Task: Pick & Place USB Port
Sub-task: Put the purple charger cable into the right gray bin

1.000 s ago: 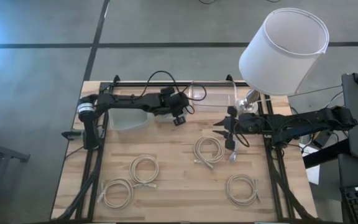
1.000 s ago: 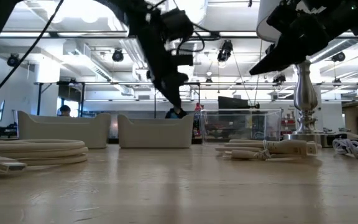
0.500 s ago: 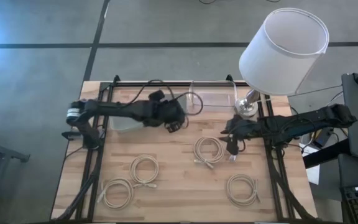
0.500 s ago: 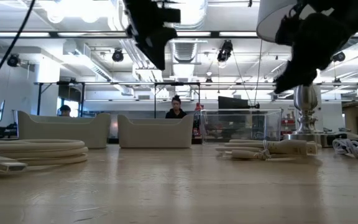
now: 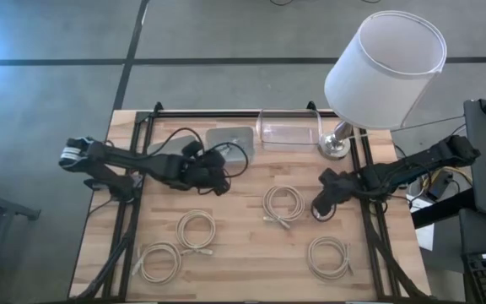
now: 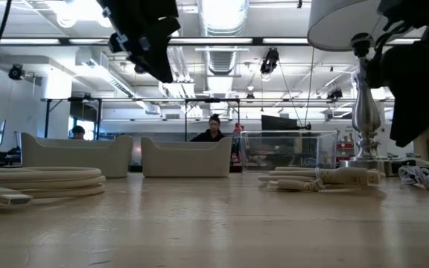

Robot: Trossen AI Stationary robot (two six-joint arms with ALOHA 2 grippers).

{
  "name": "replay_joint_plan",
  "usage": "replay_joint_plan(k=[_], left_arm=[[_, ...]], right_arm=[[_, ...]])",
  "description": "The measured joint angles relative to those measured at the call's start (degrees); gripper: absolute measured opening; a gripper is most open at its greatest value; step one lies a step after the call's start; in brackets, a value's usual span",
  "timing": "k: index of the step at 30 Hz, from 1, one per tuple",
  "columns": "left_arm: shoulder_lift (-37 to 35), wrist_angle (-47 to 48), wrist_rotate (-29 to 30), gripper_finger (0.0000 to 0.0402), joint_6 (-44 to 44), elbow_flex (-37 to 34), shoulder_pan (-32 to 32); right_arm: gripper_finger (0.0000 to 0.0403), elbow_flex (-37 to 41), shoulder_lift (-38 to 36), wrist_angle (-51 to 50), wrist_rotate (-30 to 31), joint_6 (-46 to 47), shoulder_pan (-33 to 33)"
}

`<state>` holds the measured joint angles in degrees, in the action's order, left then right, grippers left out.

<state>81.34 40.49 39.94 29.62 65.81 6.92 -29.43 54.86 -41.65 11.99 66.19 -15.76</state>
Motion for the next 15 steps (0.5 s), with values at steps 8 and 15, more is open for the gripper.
replay_joint_plan(k=[8, 15], left_arm=[[-4.1, -9.1, -2.1, 0.0115, 0.0, -7.3, 0.0], [-4.5, -10.2, -3.0, 0.0115, 0.3, -8.0, 0.0]], right_arm=[[0.0149, 1.7, 1.1, -0.2, 0.0, 7.3, -0.6], [0.0148, 2.2, 5.3, -0.2, 0.0, 14.3, -0.6]])
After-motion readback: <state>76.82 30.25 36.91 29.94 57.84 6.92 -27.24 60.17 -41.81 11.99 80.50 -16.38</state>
